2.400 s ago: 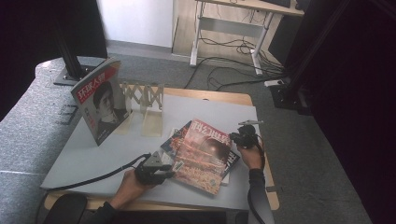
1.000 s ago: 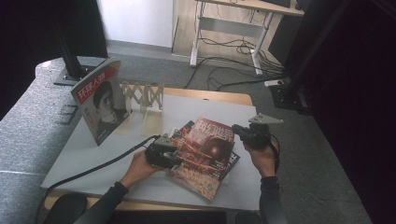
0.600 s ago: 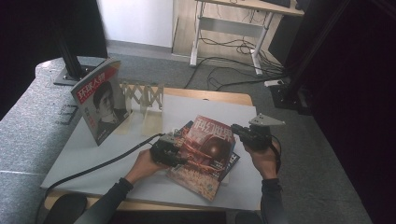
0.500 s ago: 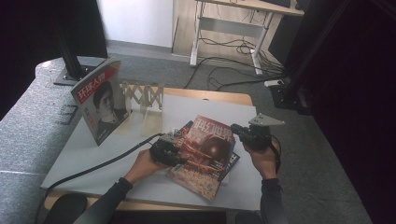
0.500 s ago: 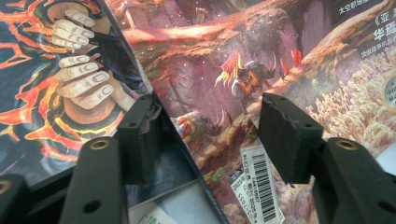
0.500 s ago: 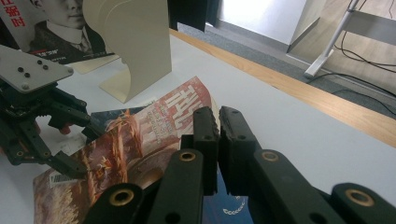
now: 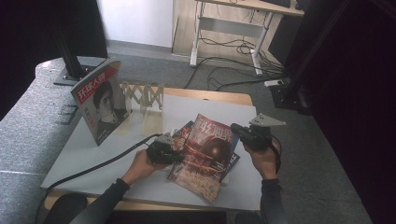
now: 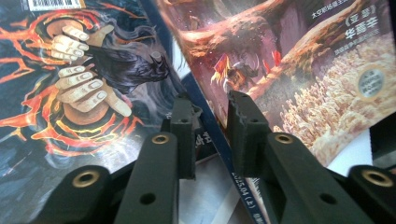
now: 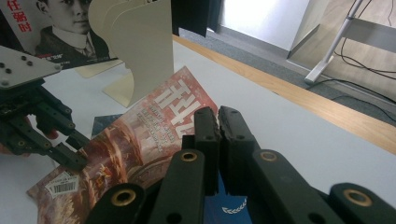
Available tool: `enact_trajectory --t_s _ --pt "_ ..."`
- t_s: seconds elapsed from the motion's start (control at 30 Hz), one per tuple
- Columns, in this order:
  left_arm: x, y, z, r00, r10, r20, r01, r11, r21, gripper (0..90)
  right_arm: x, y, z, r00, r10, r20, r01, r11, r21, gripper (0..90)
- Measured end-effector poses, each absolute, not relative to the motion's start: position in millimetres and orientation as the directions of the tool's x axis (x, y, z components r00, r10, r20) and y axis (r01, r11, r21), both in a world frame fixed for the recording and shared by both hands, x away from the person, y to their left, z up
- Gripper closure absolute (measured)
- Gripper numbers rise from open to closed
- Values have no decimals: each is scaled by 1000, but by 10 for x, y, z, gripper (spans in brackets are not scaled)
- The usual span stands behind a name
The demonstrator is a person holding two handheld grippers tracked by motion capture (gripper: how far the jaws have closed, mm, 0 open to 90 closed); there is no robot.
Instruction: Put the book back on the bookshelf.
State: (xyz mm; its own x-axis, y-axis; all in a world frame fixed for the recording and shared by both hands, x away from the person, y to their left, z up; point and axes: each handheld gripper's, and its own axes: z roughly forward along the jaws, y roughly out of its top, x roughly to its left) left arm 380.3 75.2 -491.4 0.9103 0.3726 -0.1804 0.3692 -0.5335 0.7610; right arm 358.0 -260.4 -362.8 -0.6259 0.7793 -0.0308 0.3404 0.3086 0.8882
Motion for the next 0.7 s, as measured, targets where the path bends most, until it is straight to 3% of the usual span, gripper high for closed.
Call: enact_trajectory --t_s 0.7 --pt "3552 1057 -4885 923 335 -190 335 -454 826 829 3434 -2656 -3572 -628 776 -57 305 312 900 863"
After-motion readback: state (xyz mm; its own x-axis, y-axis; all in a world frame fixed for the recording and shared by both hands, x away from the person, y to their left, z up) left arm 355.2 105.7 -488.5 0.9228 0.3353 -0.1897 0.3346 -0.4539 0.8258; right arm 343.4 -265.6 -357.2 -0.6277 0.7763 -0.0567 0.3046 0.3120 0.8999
